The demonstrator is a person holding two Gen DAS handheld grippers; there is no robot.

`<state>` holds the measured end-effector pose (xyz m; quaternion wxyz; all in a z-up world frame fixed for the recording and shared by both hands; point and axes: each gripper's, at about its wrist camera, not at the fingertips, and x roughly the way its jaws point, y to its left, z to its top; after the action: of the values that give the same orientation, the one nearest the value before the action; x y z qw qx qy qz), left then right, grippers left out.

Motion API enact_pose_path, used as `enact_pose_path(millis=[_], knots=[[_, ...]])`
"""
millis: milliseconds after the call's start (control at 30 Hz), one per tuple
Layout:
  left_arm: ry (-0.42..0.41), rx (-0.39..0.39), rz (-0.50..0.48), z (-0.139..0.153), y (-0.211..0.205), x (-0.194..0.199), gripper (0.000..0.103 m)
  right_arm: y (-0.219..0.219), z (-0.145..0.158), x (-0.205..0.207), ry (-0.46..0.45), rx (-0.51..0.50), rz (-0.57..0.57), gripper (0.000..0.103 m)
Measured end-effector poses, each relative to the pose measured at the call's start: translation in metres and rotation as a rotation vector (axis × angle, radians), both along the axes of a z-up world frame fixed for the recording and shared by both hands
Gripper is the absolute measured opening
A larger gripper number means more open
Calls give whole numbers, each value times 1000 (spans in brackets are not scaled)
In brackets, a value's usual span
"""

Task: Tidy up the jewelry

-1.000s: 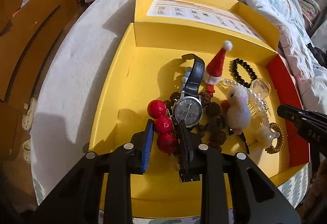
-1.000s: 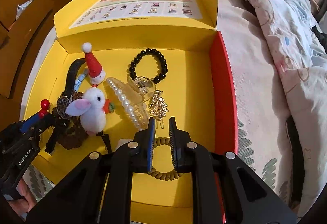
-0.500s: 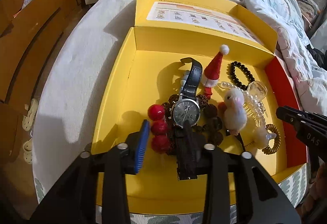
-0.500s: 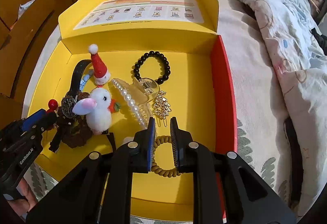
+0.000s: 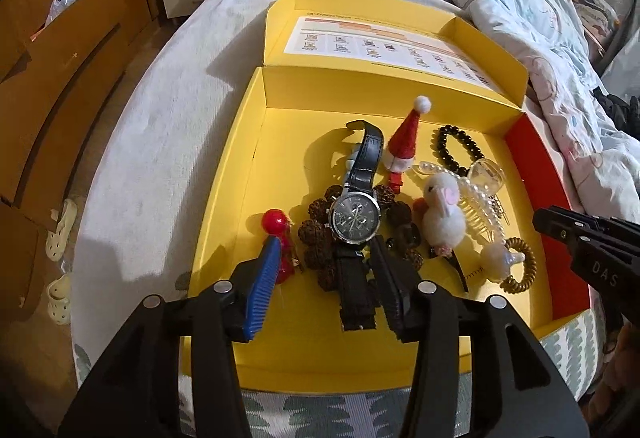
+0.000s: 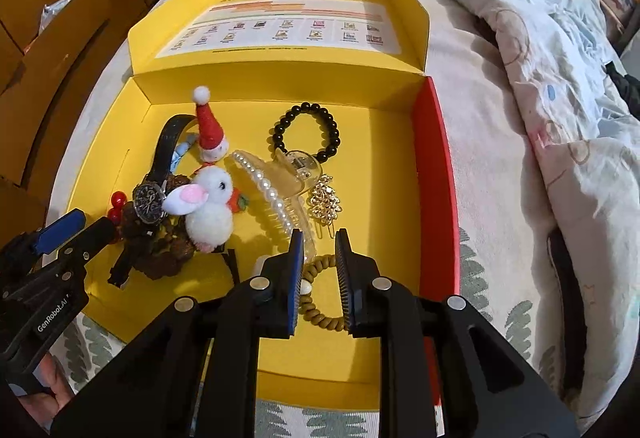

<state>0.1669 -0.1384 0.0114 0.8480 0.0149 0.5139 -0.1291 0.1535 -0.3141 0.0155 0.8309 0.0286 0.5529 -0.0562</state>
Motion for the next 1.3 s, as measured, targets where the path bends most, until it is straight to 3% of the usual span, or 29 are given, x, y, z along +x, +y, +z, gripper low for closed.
enact_pose_path(millis=[200, 667, 867, 1300], knots=[[-24, -10, -1, 10, 5, -7, 50, 5, 11, -8, -21, -3, 2, 24], [-72, -13, -32, 29, 6, -38, 56, 16, 28, -33, -42, -30, 6, 55], [-114, 9, -54, 41, 0, -65, 64, 23, 42, -48, -67, -42, 12, 67], [-163, 21, -42, 51, 19, -103, 77, 28, 53, -92, -94, -55, 22, 78]])
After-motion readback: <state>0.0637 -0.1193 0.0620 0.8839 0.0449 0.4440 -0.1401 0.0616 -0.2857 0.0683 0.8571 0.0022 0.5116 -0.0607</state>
